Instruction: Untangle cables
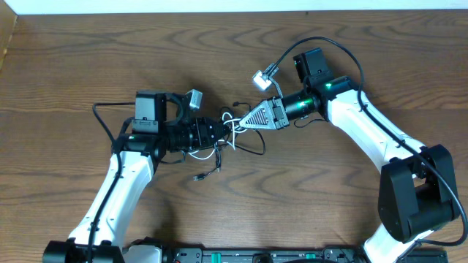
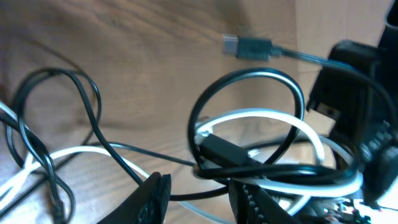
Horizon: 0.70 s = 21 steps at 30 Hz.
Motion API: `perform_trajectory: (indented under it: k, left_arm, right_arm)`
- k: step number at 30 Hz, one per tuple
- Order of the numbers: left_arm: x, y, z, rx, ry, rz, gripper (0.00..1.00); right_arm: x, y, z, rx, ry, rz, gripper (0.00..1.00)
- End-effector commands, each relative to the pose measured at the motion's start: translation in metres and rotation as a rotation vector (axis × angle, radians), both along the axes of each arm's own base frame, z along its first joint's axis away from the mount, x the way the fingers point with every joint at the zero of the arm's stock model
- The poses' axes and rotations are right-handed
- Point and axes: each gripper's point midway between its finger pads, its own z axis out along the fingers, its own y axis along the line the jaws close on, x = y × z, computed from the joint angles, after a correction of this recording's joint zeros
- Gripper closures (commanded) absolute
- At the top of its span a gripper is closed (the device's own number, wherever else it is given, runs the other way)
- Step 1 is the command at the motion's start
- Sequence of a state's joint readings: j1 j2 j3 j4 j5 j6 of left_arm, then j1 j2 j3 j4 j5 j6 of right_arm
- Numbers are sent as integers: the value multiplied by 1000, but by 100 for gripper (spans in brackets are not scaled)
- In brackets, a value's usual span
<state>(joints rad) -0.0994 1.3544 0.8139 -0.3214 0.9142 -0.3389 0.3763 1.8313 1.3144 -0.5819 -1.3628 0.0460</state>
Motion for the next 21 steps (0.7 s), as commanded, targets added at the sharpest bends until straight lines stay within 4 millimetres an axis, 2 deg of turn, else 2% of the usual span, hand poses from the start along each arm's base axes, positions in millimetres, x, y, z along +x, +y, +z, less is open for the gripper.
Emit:
perform_trajectory:
  k: [1,6,12,18,20,21]
  left_arm:
    - [13,2,2,29,-66,10,64]
    - [30,0,17,-13,-122,52,64]
    - [38,-1,27,-38,-154,73,64]
    - [35,-8,36,-102,-134,52,65]
    - [31,-10,37,-116,-125,36,78]
    - [30,-10,36,-115,-121,34,88]
  right_arm:
    - [-8,1,18,77,22,45,99]
    - [-8,1,18,76,24,44,99]
    - [-12,5,18,76,24,58,99]
    - [-19,12,18,78,18,83,99]
    - [-19,12,18,80,14,83,99]
    - [-19,12,18,80,14,83,99]
